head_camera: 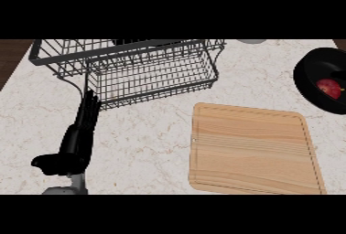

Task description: Pick the pear from the cutting board and place it in the pot

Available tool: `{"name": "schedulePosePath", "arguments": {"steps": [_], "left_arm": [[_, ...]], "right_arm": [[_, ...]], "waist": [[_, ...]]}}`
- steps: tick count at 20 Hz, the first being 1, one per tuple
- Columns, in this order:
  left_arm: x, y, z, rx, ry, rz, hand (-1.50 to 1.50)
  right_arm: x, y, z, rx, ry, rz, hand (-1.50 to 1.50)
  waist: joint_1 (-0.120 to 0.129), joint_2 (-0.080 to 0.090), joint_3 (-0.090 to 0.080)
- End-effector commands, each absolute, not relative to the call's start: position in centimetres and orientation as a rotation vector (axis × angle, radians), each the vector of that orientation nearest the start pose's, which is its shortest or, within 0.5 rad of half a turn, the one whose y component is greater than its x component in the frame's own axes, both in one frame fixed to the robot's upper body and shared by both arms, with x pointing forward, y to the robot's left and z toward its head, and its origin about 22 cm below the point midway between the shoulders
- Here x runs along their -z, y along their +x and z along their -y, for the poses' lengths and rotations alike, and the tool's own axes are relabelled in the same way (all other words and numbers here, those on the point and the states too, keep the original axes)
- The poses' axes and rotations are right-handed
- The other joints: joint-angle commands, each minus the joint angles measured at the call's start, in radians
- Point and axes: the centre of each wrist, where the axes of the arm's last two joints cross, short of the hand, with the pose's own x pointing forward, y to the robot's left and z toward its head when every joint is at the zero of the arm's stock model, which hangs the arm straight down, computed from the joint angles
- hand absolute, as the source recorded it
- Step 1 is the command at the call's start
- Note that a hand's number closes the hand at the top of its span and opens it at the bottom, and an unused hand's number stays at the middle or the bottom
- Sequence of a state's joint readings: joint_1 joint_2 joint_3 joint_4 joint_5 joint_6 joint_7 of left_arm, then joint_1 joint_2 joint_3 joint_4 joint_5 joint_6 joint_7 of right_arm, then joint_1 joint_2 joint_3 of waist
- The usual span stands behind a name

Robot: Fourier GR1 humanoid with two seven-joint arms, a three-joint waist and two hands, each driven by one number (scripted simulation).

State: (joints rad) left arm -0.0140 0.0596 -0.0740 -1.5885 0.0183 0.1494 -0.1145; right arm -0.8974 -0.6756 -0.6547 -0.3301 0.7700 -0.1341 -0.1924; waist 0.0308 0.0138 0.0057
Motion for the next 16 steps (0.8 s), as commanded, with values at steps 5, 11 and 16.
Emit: {"name": "schedulePosePath", "arguments": {"steps": [5,11,16], "left_arm": [[-0.4,24.1,-22.0,-0.007,0.075,1.714,0.0],[-2.0,24.7,-21.6,-0.013,0.072,1.712,0.0],[-1.0,24.5,-21.3,-0.009,0.081,1.717,0.0]], "right_arm": [[-13.4,35.5,50.5,0.214,-0.875,1.514,-1.5],[-11.6,31.8,53.7,0.281,-0.925,1.542,-1.5],[-13.9,29.8,56.2,0.294,-0.903,1.601,-1.5]], "waist": [[0.006,0.006,-0.001],[0.005,0.004,0.0],[0.007,0.004,0.0]]}}
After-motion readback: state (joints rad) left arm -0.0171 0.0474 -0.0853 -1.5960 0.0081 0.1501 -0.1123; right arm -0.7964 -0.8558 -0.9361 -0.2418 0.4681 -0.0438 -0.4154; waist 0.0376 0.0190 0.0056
